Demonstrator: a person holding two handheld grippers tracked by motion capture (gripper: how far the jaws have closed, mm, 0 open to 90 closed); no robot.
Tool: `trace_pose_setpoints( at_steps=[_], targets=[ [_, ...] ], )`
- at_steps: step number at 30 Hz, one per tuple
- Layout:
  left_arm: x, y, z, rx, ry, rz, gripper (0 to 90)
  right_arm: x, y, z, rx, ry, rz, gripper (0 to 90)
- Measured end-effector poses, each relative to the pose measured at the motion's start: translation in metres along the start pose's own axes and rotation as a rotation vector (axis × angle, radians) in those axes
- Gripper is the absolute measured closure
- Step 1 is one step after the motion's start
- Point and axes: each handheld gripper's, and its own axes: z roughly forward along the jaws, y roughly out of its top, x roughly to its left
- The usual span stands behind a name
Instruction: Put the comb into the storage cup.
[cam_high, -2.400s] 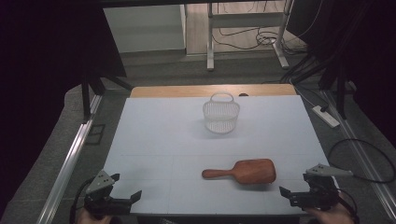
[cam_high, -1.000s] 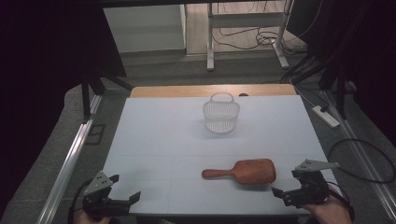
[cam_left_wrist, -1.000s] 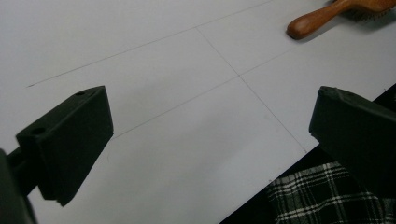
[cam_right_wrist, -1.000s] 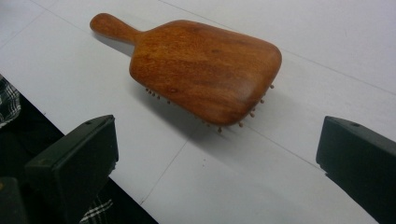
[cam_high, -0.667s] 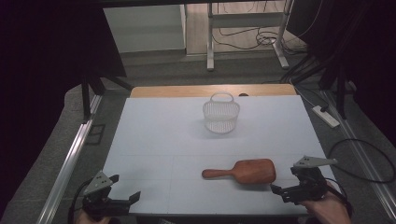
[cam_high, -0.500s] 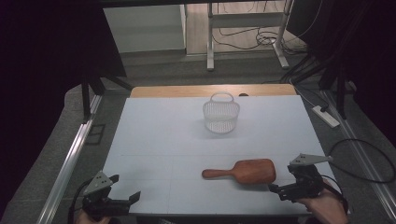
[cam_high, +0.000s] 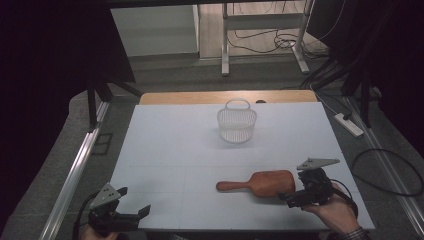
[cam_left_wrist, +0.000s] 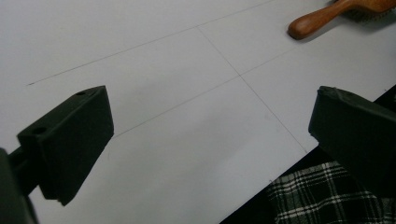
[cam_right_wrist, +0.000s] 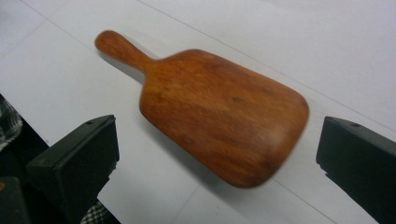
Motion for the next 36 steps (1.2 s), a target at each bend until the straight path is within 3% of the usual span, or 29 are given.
trace_pose_setpoints(
  at_steps=[22,28,33,34,36],
  targets=[
    [0.000,0.000,0.000,0.002,0.004,0.004,1.2,0.019,0.023,0.025,0.078,0.023,-0.085,2.8],
    [0.000,0.000,0.000,0.000,0.003,0.003,1.2,0.022,0.025,0.024,0.068,0.040,-0.126,23.0],
    [-0.001,0.000,0.000,0.001,0.004,0.006,1.2,0.020,0.025,0.022,0.073,0.069,-0.141,52.1],
    [-0.001,0.000,0.000,0.002,0.004,0.006,1.2,0.018,0.025,0.022,0.091,0.080,-0.141,63.0],
    [-0.001,0.000,0.000,0.002,0.005,0.006,1.2,0.017,0.024,0.023,0.096,0.088,-0.138,68.2]
  ],
)
